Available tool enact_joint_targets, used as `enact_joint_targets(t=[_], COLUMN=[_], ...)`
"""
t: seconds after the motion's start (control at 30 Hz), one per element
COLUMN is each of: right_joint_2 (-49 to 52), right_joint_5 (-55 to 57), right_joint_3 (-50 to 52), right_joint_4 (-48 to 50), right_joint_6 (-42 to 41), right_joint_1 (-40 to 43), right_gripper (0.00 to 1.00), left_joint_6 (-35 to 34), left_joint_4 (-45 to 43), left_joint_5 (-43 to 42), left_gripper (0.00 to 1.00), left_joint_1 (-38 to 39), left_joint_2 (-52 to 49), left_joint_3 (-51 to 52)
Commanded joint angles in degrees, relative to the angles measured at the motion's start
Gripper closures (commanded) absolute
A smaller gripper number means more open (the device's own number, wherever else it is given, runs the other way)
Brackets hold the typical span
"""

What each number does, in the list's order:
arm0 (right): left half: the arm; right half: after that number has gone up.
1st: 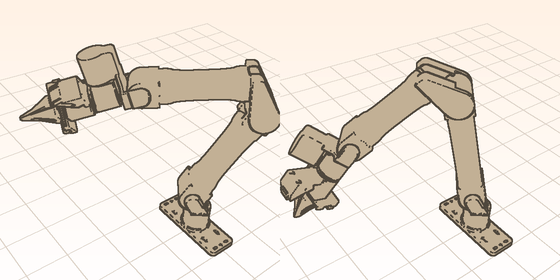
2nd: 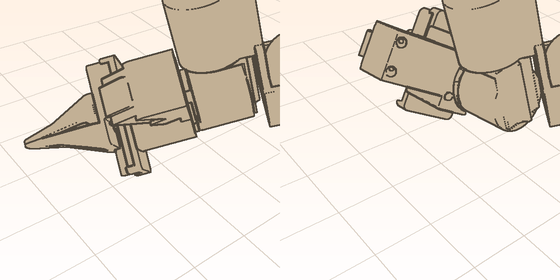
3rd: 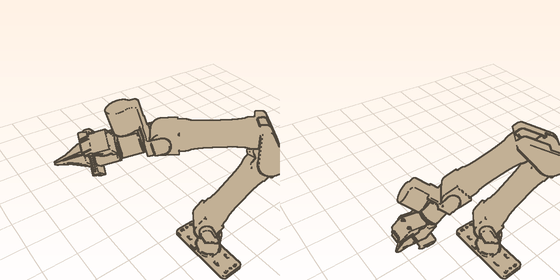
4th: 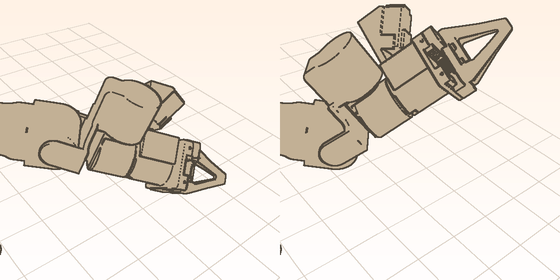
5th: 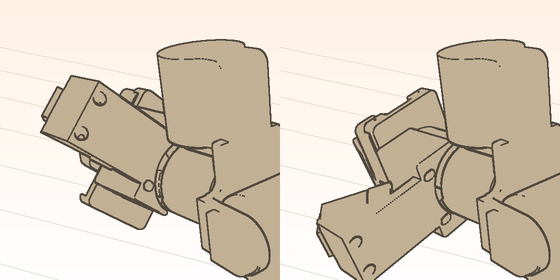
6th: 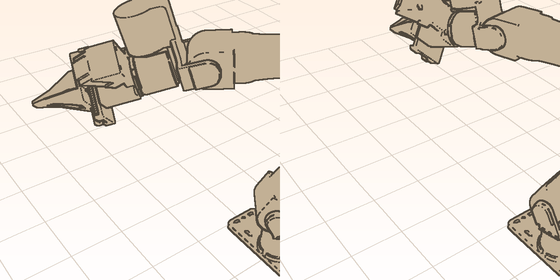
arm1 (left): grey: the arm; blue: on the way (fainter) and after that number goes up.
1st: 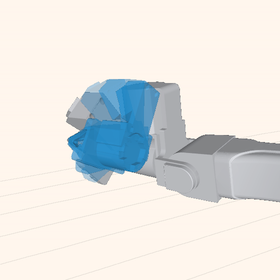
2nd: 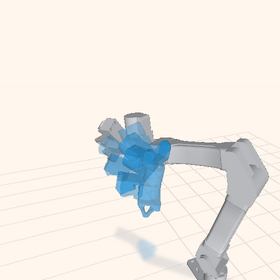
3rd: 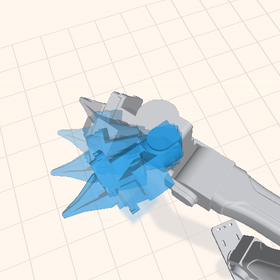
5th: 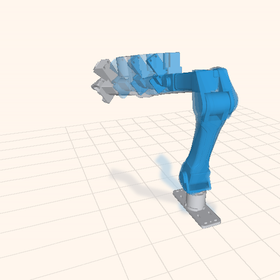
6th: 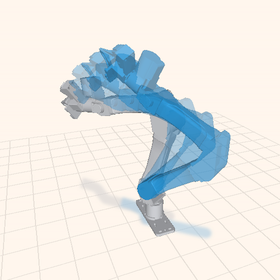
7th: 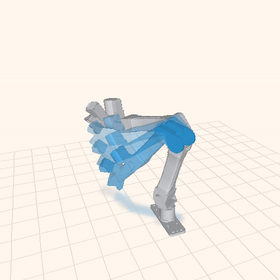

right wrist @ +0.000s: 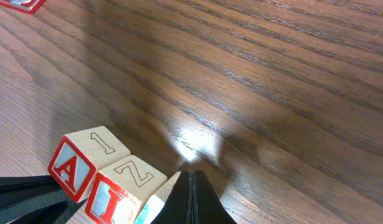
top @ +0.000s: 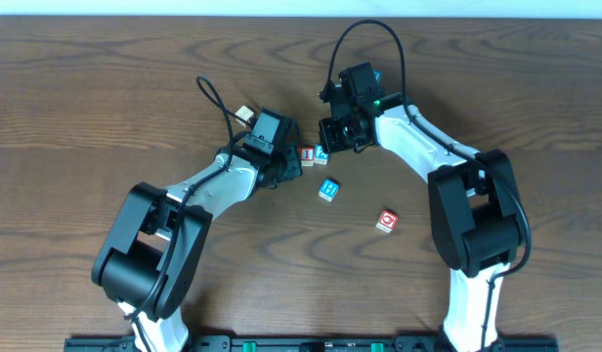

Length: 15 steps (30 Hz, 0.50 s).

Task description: Spell out Ai2

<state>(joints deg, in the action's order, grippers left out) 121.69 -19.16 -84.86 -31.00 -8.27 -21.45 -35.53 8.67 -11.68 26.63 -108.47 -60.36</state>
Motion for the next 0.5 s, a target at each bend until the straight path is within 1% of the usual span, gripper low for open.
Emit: enact_joint_targets(t=[0.0,0.47], right_joint_2=[0.63,0.63], right_joint_5=[-1.66,-5.05], right_joint_3=[0.33,0.33], right_joint_4=[-0.04,-0.63], right_joint_6=[1.79,4.31], right_joint_1=[-0.44,-0.50], right_gripper=[0.99,0.99], left_joint_6=[1.27,1.27], left_joint_4=[-0.17,-0.39], left_joint_5=[-0.17,-0.17], left_gripper=[0.94,0.94], left_joint_1=[-0.42,-0.42], left_joint_2=[-0.94,-0.94], left_joint_3=[0.31,0.31])
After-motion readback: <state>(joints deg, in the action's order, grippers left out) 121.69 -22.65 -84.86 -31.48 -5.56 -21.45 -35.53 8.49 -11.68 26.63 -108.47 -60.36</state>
